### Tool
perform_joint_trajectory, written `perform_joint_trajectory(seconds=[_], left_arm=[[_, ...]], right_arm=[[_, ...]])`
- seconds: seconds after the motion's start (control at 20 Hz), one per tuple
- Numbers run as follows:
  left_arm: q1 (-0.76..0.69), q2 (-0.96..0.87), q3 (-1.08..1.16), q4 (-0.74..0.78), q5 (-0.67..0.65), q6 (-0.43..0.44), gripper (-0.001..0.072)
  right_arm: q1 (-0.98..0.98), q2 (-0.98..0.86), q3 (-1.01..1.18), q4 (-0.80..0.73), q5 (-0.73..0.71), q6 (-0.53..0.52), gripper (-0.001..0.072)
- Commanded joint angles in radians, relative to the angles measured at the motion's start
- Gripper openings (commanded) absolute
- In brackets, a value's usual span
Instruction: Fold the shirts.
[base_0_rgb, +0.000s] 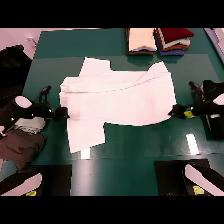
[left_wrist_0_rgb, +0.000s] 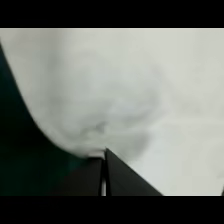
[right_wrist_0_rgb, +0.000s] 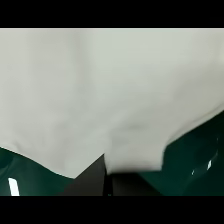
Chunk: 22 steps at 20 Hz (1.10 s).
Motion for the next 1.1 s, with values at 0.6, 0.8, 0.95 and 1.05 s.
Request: perform_joint_trajectory(seconds=[0.6, 0.8, 0.95, 1.05], left_arm=[[0.001, 0.460, 1.244, 0.093, -0.047, -0.047, 0.0023], [0.001, 0.460, 1.363, 0.109, -0.041, -0.086, 0.0023], [0.001, 0.426, 1.316, 0.191, -0.115, -0.138, 0.0023], [0.001, 0.372, 1.252, 0.195, -0.197, -0.138, 0.0023]], right_arm=[[0.000, 0.249, 1.075, -0.053, 0.073, 0.004, 0.0015], [0.000, 0.174, 1.326, -0.140, 0.216, 0.041, 0.0014], [0.000, 0.108, 1.409, -0.139, 0.294, 0.051, 0.0014], [0.000, 0.089, 1.353, -0.137, 0.288, 0.051, 0.0014]])
